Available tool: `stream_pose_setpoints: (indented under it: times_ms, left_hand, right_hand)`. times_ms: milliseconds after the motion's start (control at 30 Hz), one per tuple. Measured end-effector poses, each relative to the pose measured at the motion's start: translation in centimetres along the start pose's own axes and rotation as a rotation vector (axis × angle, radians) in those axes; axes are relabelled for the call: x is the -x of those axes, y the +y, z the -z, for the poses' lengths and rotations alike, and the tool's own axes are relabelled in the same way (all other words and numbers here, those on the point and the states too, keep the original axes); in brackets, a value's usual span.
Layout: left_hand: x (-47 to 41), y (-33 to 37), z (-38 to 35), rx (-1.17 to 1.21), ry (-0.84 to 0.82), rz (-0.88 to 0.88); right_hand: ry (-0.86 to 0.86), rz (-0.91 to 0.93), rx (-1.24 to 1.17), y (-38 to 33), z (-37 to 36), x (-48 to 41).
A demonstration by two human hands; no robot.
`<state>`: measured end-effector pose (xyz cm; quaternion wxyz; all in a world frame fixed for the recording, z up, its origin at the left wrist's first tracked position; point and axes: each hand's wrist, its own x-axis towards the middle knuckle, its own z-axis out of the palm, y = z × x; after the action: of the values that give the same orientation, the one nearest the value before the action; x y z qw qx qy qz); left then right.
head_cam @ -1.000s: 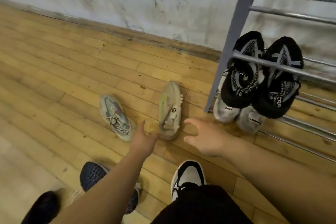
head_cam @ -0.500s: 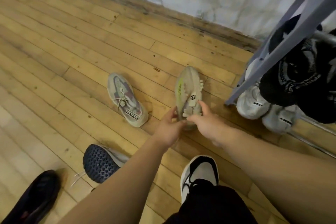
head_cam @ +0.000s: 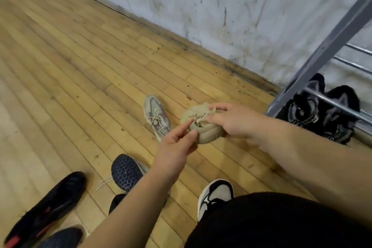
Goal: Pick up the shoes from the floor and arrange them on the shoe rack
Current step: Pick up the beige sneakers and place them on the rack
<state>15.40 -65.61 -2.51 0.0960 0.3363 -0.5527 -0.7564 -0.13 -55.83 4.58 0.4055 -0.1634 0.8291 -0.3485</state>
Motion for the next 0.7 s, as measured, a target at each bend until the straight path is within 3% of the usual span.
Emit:
stream_pose_setpoints:
  times_ms: [133,267,367,567,700]
  left_hand:
    - [5.8,5.3,4.1,0.101,0.024,-0.093]
    - [11.8,8.4,9.0,0.122,0.081,-0.144]
    - [15.4,7.3,12.8,0.111,0.163,-0.123]
    - [21.3,-0.7,15.3,0.075,0.057,0.018]
    - [22.7,-3.6,13.4,0.163,0.091,0.040]
  right_hand:
    - [-0.213,0.044,0.134,-8.8,-0.7,5.8]
    - [-0.261,0.043,0.126,-13.3,-5.3,10.5]
    - [-0.263,0.037,0.029,-13.0,-10.9,13.0]
    - [-0.246,0.142,0.331,-8.2,-15.8,15.7]
    - [-0.287,0.207,0.496,-6.6,-15.9,16.0]
